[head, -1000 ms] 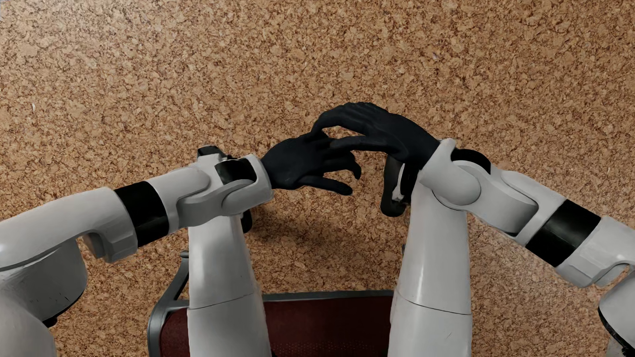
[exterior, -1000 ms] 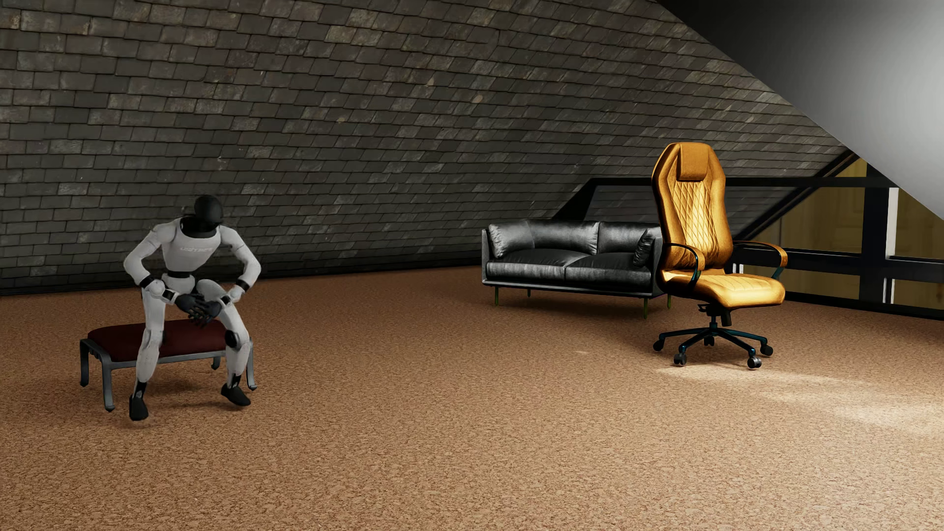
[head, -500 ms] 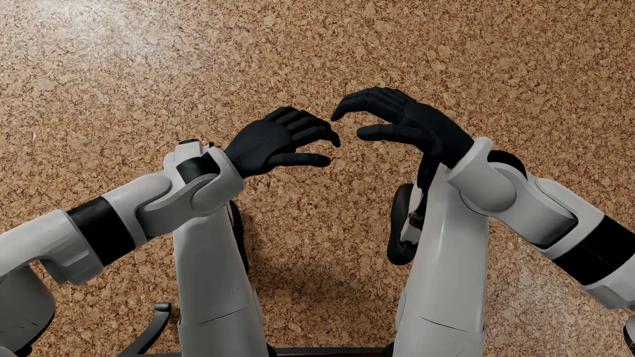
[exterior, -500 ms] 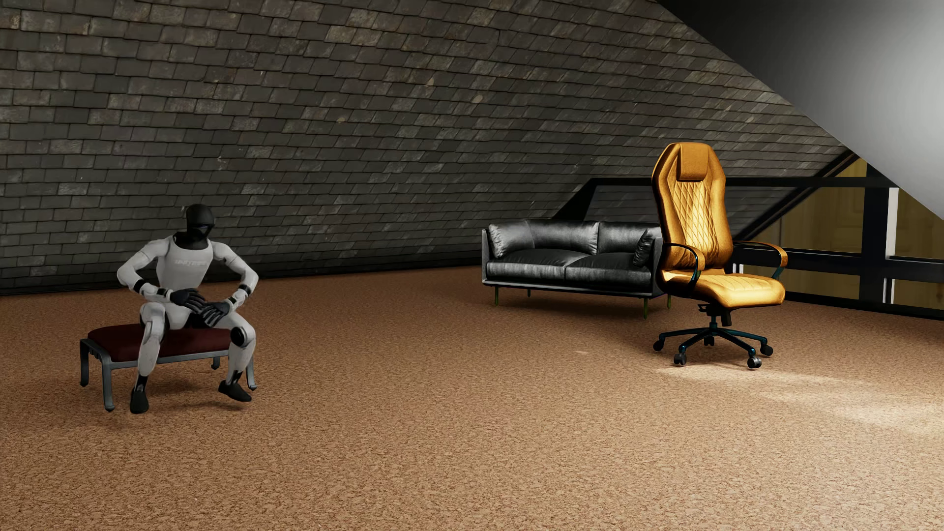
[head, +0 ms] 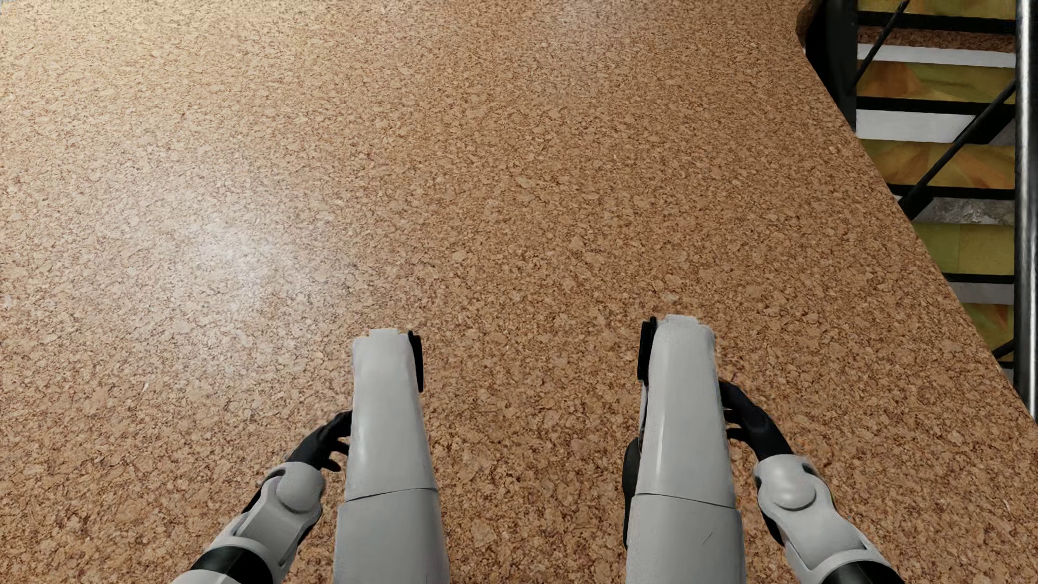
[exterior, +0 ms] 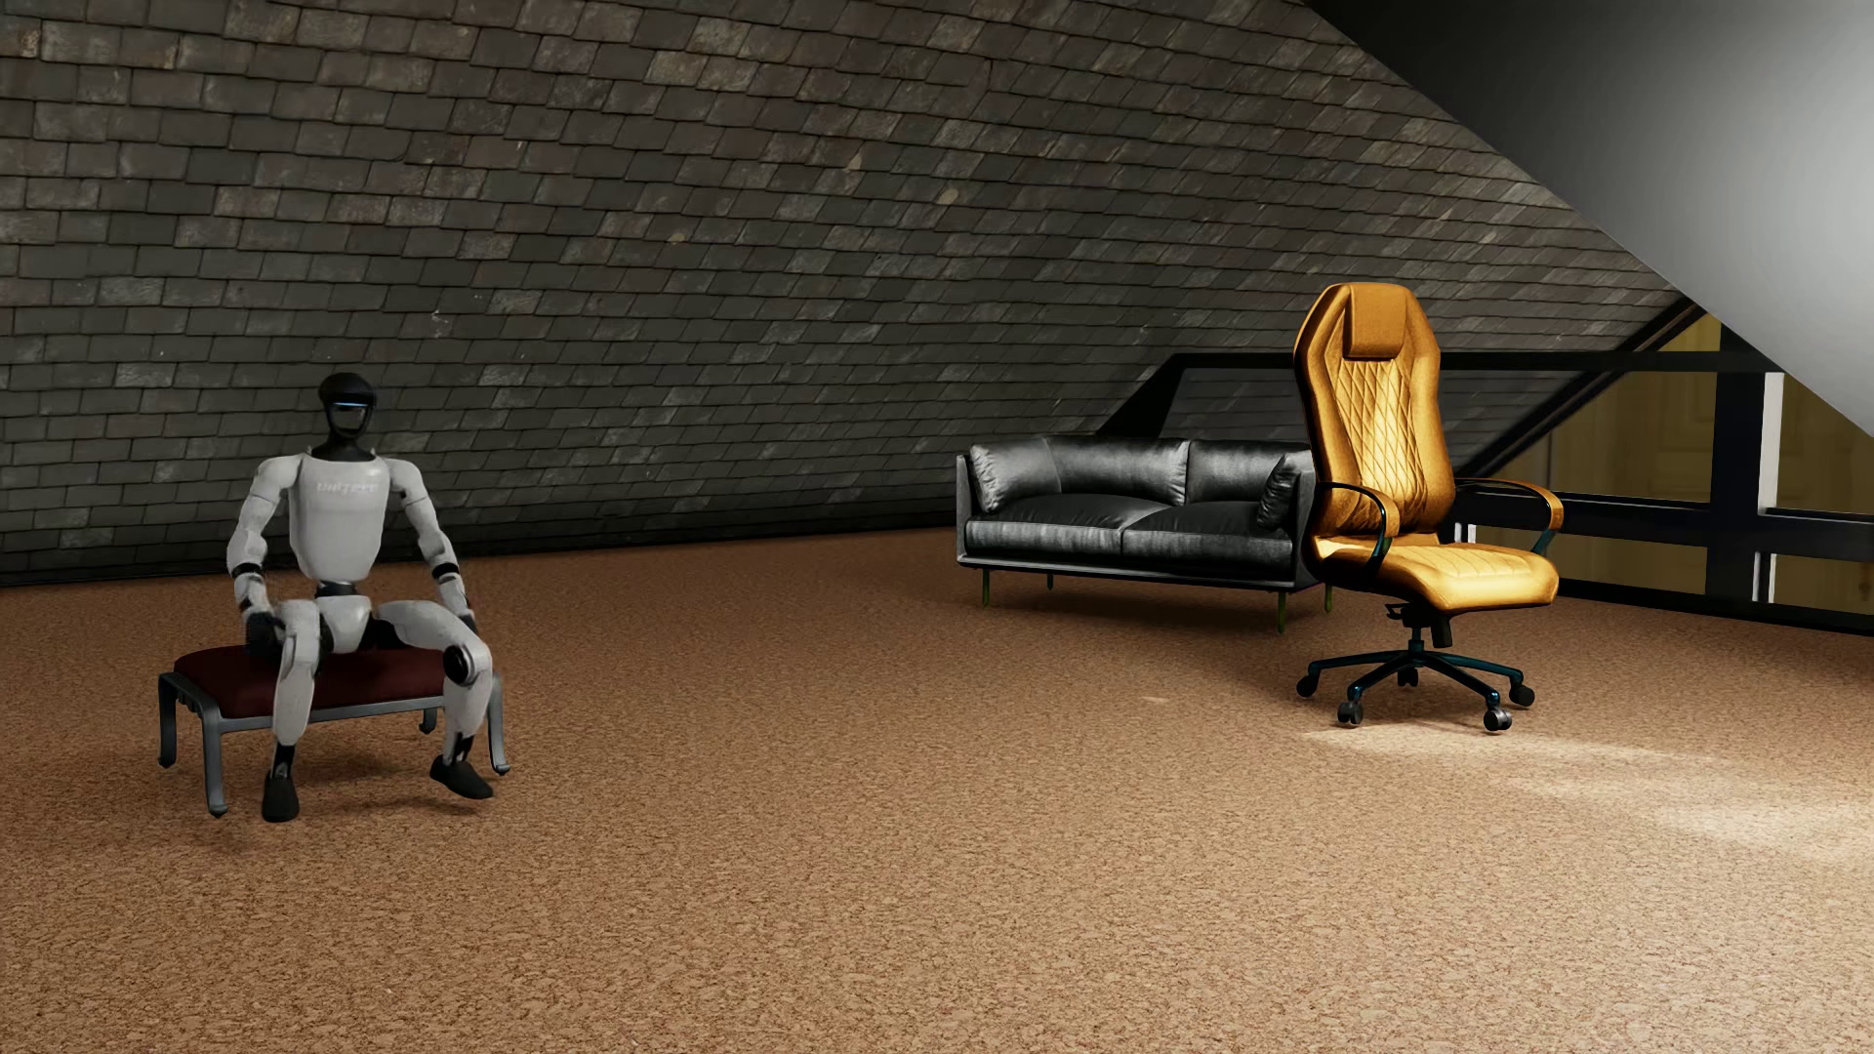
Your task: Sit on the leather chair
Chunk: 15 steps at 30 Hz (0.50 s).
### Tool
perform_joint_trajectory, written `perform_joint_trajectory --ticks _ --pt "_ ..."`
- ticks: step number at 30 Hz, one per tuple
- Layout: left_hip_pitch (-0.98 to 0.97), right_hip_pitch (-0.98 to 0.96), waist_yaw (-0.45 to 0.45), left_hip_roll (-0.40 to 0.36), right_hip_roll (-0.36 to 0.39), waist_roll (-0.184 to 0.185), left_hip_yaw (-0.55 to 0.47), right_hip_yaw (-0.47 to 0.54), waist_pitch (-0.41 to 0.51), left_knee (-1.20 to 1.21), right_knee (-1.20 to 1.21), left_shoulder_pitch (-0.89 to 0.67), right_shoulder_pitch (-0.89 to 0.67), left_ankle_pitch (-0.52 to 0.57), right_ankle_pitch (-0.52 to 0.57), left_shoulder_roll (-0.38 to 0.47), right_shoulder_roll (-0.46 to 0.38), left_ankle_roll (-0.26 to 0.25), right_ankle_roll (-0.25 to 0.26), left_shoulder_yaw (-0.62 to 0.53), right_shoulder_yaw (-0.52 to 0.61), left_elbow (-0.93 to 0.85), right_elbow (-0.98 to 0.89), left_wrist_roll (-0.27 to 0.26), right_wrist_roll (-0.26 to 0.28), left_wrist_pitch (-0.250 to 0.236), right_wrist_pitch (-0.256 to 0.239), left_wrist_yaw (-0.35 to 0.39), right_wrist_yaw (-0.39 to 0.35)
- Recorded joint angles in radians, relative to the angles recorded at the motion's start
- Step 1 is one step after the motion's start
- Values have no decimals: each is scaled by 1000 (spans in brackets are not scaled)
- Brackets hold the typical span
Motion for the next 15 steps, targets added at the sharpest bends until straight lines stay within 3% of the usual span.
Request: perform_joint_trajectory --ticks 2,4,5,6,10,15 --pt "14 3 -3 -11 10 -3 3 -3 -23 -1 4 61 7 1 -2 13 1 11 -16 5 26 118 169 95 -113 14 38 -160 180" --pt "20 2 -6 -19 18 1 2 -2 -38 -3 4 141 37 2 2 2 10 15 -22 40 49 179 273 196 -235 -15 8 -220 276" --pt "23 5 -6 -24 17 3 2 -3 -41 -4 2 177 62 5 4 -8 20 19 -23 57 52 196 302 215 -284 -24 -8 -230 298" --pt "26 9 -6 -27 17 3 2 -3 -41 -6 0 212 94 7 6 -17 33 21 -23 75 43 204 318 212 -301 -16 -5 -238 313" --pt "40 27 -8 -23 18 0 4 -6 -41 -11 -7 309 181 14 14 -52 75 21 -21 124 1 189 332 159 -271 6 21 -233 314" --pt "58 49 -8 -24 16 -2 4 -6 -50 -11 -10 331 213 14 15 -78 97 25 -20 90 5 94 262 187 -257 -23 8 -258 310"
